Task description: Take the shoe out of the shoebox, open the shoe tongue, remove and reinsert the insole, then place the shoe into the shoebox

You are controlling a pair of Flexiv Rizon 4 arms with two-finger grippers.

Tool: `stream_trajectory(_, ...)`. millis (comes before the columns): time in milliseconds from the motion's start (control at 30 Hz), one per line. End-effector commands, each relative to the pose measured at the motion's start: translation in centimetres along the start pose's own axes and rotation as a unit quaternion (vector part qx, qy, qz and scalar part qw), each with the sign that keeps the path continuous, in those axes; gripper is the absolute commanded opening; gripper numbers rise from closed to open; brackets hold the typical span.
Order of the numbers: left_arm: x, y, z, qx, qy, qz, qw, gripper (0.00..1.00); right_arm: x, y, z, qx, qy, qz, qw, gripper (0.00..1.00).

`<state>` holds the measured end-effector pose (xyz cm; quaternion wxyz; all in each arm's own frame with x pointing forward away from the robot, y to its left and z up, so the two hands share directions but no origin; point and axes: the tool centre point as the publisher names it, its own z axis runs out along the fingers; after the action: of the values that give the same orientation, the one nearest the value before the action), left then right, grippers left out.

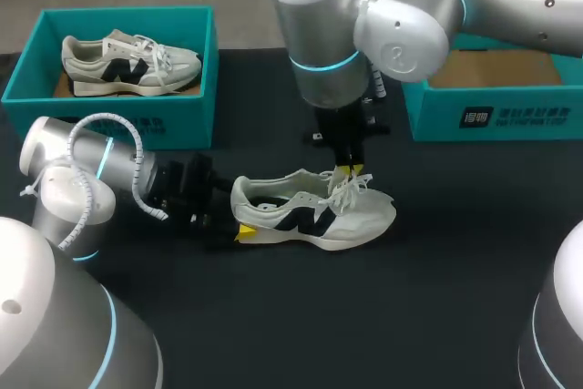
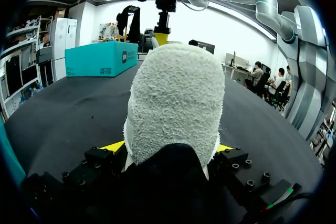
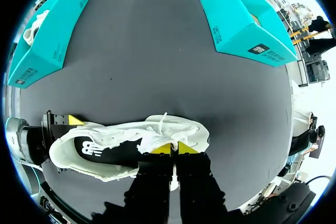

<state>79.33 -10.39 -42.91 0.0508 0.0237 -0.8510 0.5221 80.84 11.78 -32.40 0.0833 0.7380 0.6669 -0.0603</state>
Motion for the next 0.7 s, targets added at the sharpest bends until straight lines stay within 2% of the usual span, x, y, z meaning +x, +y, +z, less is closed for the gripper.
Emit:
stream_trajectory(33,0.1,0.3,0.2,-0.002,0.001,0.000,1.000,0.00,-1.2,0.4,0.7,0.003,0.053,0.003,0.999,0.00)
stream_trajectory(267,0.1,0.3,0.2,-0.002,0.001,0.000,1.000,0.00,-3.1,1.0,2.1,0.007,0.049,0.027,0.998,0.00)
stream_trajectory(700,0.1,0.3,0.2,-0.002,0.001,0.000,1.000,0.00,-3.2,1.2,7.3,0.019,0.024,0.062,0.998,0.00)
